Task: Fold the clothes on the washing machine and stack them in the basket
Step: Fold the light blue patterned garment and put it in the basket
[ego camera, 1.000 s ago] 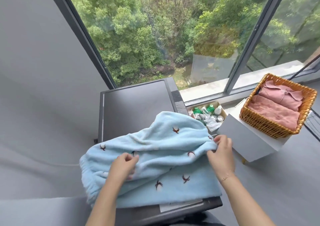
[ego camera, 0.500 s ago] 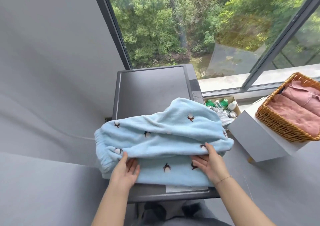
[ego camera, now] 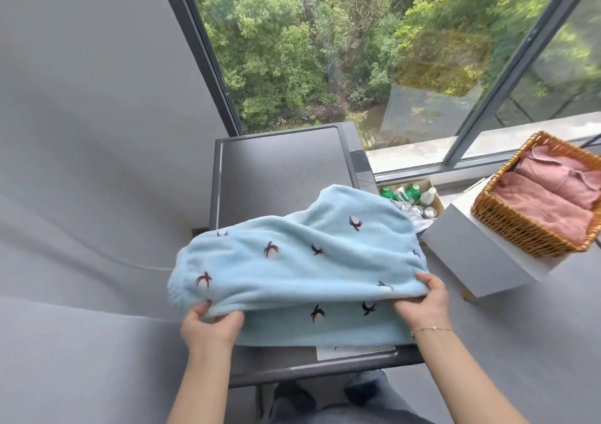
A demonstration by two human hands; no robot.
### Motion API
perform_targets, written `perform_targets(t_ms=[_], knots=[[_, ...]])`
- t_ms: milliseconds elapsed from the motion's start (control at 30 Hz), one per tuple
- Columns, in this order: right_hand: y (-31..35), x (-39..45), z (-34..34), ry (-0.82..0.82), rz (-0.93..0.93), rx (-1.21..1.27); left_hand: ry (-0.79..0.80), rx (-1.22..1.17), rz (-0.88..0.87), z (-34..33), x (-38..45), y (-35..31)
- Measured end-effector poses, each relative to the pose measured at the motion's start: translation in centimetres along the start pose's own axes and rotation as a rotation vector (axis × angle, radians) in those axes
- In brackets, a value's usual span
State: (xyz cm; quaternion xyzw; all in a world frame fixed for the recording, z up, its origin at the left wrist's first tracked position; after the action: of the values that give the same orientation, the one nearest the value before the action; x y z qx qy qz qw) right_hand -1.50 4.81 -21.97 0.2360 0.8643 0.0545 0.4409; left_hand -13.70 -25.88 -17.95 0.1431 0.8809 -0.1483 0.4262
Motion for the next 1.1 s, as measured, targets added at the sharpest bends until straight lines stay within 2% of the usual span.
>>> perform_targets(t_ms=[167,233,300,367,433,467,500,533,600,633,700,733,800,833,867,1000,1100], knots=[[2.2,1.0,-3.0,-0.040,-0.021,-0.152,0.214,0.271,0.018,-3.0,0.7,-0.3],[3.4,2.4,-4.9,-0.062,-0.026,-0.298,0.285,0.288,0.003,-5.9,1.3,-1.2],[5.2,3.3,-7.1,-0.039,0.136,-0.457,0.380,0.232,-0.039,-8.0,1.8,-2.4],[7.0,2.1,-9.7,-0.046,0.428,-0.561,0.427,0.228,-0.087,-9.0,1.3,-3.3],[7.8,-0.5,-11.5,0.005,0.683,-0.488,0.480,0.200,-0.113,-9.0,1.2,-3.7],[7.6,-1.1,-11.5,0.083,0.712,-0.354,0.505,0.196,-0.108,-8.6,1.5,-3.8],[6.9,-1.5,-10.9,0.136,0.709,-0.217,0.483,0.205,-0.122,-7.7,2.1,-4.1],[6.0,-1.4,-9.3,0.094,0.699,-0.135,0.439,0.213,-0.143,-6.8,2.6,-4.4],[3.3,-1.3,-4.8,-0.129,0.642,-0.081,0.355,0.288,-0.145,-4.5,3.5,-5.0],[1.8,-0.7,-2.2,-0.225,0.546,-0.090,0.370,0.312,-0.118,-3.0,4.1,-5.6],[-0.1,0.1,1.3,-0.323,0.389,-0.083,0.345,0.344,-0.024,-0.2,5.9,-6.4],[-0.5,0.2,1.9,-0.290,0.331,-0.091,0.419,0.363,-0.009,0.7,6.7,-6.4],[0.5,1.5,0.9,0.033,0.264,-0.094,0.710,0.378,-0.057,0.3,6.3,-6.5],[1.2,1.7,0.4,0.178,0.279,-0.048,0.754,0.369,-0.055,-0.3,6.1,-6.5],[2.1,1.5,0.0,0.157,0.299,-0.022,0.744,0.354,-0.030,-1.2,5.9,-6.3],[3.1,-1.2,-1.4,0.016,0.362,0.039,0.754,0.170,0.270,-5.6,2.5,-4.3],[0.3,-1.3,2.1,-0.189,0.420,-0.005,0.615,0.199,0.323,-5.4,3.3,-5.2]])
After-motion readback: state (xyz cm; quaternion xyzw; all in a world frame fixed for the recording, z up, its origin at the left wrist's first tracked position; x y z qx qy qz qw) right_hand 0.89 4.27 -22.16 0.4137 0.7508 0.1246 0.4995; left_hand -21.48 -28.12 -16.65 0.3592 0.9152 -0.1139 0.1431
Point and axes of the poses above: each hand's wrist, its own x-axis towards the middle knuckle, its own z-axis out of the back of the hand, y = z × x, the point moved 4 cm from there along x, towards the middle knuckle, and after that the axes turned 5 degrees about z, right-handed, at the moved point
